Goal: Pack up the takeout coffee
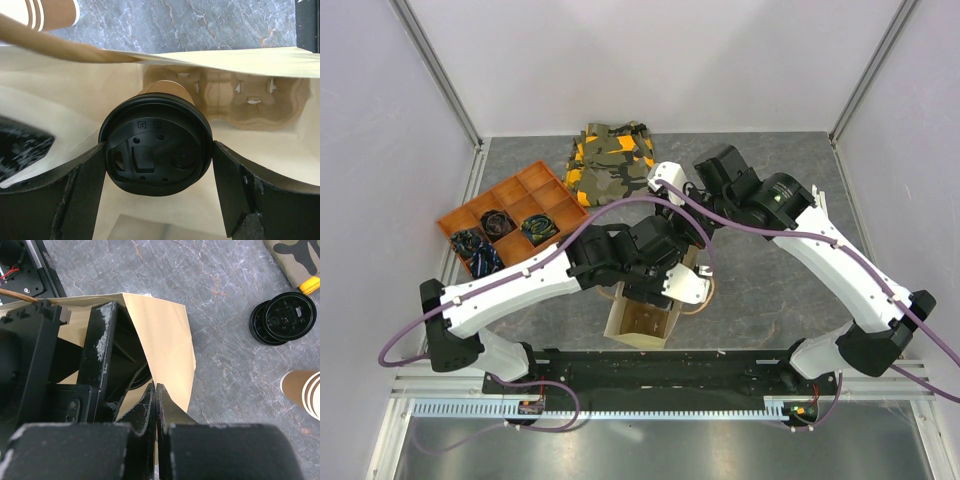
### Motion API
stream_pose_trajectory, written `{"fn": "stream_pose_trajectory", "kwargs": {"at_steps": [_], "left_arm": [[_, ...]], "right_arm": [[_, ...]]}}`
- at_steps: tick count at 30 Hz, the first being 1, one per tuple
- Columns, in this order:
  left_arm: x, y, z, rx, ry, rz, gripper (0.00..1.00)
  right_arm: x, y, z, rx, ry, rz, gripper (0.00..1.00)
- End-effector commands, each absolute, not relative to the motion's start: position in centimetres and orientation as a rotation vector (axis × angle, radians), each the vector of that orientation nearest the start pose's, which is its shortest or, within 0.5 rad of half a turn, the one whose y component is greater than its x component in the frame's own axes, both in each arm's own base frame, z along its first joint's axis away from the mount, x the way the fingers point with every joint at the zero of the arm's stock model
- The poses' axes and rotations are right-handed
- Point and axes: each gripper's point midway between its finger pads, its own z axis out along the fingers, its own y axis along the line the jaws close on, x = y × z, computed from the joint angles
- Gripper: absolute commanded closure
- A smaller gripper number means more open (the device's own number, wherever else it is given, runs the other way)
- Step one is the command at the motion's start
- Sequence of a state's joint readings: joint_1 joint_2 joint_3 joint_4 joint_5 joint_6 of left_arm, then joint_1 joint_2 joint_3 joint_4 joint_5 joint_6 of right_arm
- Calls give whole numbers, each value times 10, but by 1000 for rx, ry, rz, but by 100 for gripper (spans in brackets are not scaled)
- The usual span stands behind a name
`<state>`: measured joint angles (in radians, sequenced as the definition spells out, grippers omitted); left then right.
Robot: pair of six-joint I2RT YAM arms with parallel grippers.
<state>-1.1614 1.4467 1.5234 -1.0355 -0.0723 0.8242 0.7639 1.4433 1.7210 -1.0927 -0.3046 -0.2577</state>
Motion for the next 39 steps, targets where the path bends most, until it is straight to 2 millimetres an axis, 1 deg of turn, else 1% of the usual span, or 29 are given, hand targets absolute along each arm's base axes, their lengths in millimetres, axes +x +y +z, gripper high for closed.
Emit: {"fn": "stream_pose_trajectory", "kwargs": {"at_steps": [1,6,9,11,12,14,15,17,23,28,31,35,37,39], "left_arm": [[182,-308,227,2105,1360,-9,44],[183,-301,208,2136,1362,30,44],[185,-301,204,2133,1358,44,44],[188,-305,205,2108,1343,47,44],[188,-304,201,2113,1347,52,44],[191,-307,200,2090,1340,59,44],[191,-305,195,2095,1343,63,45],[194,-308,194,2073,1331,63,45],[195,-304,175,2107,1327,76,46],[199,-303,170,2119,1340,99,48],[198,-298,166,2137,1351,96,48],[199,-289,156,2157,1379,91,50],[202,-290,154,2149,1386,75,50],[203,-291,148,2154,1394,73,51]], "right_arm": [[221,273,301,-1278,2000,615,100],[220,273,299,-1279,2007,620,100],[220,274,299,-1282,2003,625,100],[219,275,298,-1292,1998,632,100],[219,275,298,-1295,1997,629,100],[218,276,299,-1302,1988,638,100],[218,276,299,-1309,1982,640,100],[215,276,299,-1316,1976,650,100],[214,275,300,-1330,1956,650,100],[214,274,299,-1336,1962,644,100],[214,273,296,-1340,1968,641,100],[215,273,292,-1348,1971,633,100],[215,273,289,-1351,1978,635,100],[214,273,286,-1355,1981,635,100]]}}
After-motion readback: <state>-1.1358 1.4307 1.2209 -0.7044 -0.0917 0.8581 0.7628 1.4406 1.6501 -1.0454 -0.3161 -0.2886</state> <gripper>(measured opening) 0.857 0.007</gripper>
